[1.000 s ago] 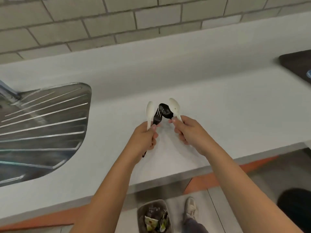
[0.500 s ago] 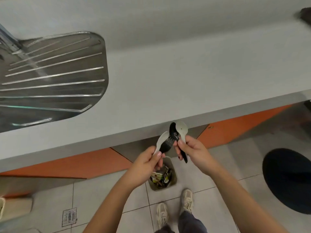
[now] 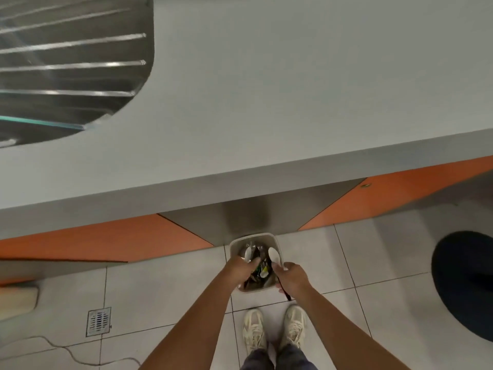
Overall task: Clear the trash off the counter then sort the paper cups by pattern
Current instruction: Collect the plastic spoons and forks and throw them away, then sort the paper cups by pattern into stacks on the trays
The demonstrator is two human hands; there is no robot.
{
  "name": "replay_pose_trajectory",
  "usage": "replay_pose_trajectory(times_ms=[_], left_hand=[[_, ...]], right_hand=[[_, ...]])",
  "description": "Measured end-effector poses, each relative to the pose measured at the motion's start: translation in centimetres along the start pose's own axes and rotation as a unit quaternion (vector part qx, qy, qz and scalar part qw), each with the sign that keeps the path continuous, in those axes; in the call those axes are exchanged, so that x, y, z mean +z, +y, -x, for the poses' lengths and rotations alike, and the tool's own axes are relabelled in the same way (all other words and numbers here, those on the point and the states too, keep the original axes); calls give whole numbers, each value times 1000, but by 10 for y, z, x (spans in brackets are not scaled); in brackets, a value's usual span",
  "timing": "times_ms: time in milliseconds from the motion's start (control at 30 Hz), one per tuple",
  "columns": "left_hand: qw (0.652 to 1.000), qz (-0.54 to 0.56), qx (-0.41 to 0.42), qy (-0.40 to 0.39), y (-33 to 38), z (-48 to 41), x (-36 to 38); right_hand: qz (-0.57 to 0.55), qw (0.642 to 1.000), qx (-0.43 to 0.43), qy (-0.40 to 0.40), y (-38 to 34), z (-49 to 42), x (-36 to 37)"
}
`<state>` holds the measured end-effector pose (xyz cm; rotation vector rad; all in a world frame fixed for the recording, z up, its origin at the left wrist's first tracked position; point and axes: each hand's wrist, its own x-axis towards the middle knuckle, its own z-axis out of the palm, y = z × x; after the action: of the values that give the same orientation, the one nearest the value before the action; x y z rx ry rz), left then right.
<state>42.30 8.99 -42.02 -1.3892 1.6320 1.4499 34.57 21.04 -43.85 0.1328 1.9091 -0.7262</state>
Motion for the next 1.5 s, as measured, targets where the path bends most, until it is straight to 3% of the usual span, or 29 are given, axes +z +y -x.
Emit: replay_pose_trajectory(times_ms=[67, 233, 500, 667, 933, 1133, 1300, 1500], left_hand=[[999, -19, -11, 29, -1, -7, 4], [994, 3, -1, 105, -8, 12, 10], [995, 32, 48, 79, 15, 73, 22], [992, 26, 117, 50, 68, 108, 51], [968, -16, 251, 15, 198, 154, 136], [942, -22, 334, -19, 297, 190, 225], [924, -42, 376, -54, 370, 215, 294], [909, -65, 401, -95, 440, 229, 362]], right_hand=[[53, 998, 15, 12, -7, -4, 0], [29, 1000, 11, 0, -15, 16, -11], [-133, 991, -10, 19, 1, 52, -53], [-209, 974, -74, 46, -3, 85, -107], [-332, 915, -188, 132, -4, 116, -252], [-339, 878, -262, 214, 12, 142, -387], [-338, 858, -272, 274, 38, 156, -488], [-391, 806, -271, 352, 73, 163, -585]])
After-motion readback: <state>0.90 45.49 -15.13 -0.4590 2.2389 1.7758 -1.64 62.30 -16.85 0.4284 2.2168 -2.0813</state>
